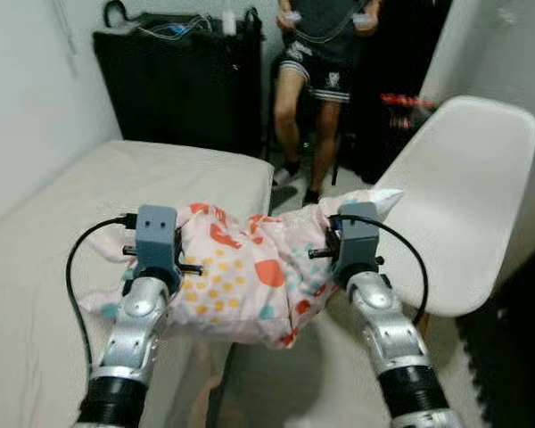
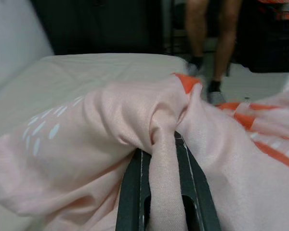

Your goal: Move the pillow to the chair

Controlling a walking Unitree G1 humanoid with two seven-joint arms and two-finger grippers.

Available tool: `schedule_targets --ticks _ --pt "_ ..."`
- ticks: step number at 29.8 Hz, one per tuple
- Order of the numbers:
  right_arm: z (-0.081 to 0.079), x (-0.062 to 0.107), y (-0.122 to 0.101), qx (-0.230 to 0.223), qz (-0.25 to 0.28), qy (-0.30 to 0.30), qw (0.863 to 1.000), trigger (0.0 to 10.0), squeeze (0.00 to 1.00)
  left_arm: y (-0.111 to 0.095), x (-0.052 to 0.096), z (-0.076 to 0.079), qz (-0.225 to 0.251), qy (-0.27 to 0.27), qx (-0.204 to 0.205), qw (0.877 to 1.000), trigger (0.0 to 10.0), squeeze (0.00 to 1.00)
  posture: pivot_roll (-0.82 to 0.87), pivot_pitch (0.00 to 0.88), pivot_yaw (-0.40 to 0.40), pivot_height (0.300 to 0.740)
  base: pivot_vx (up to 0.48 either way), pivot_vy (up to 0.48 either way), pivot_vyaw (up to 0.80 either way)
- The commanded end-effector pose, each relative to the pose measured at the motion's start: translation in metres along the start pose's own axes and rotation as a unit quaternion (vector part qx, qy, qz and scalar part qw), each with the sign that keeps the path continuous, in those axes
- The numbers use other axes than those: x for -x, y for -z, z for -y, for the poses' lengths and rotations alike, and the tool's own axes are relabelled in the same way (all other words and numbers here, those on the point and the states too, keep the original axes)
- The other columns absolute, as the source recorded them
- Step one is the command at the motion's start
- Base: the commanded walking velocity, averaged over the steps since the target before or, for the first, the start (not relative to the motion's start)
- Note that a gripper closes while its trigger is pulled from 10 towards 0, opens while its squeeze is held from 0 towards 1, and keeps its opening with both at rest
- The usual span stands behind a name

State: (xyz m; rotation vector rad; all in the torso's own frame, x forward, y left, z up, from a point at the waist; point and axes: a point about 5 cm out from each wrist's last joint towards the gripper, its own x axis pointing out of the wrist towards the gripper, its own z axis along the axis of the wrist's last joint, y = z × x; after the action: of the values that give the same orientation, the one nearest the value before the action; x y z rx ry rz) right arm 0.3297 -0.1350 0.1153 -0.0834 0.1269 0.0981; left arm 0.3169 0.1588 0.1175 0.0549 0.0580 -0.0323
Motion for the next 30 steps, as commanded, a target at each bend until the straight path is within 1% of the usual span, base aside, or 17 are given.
schedule_targets --ticks 1,14,30 --pt "-0.0048 -0.0009 -0.0132 -0.002 0.028 -0.012 1.000 10.0 0.00 -0.0067 -0.0003 0.0059 0.015 0.012 -0.005 1.000 10.0 0.00 0.01 0.044 0.026 0.710 0.000 0.000 -0.80" --pt "-0.0080 -0.0001 -0.0144 -0.001 0.028 -0.016 0.999 10.0 0.00 -0.0064 0.0016 0.0049 0.015 0.009 -0.003 1.000 10.0 0.00 0.01 0.045 0.024 0.710 0.000 0.000 -0.80" --pt "-0.0038 -0.0021 -0.0188 -0.003 0.029 -0.009 1.000 10.0 0.00 -0.0046 0.0030 0.0042 0.011 0.008 -0.004 1.000 10.0 0.00 0.01 0.051 0.027 0.710 0.000 0.000 -0.80"
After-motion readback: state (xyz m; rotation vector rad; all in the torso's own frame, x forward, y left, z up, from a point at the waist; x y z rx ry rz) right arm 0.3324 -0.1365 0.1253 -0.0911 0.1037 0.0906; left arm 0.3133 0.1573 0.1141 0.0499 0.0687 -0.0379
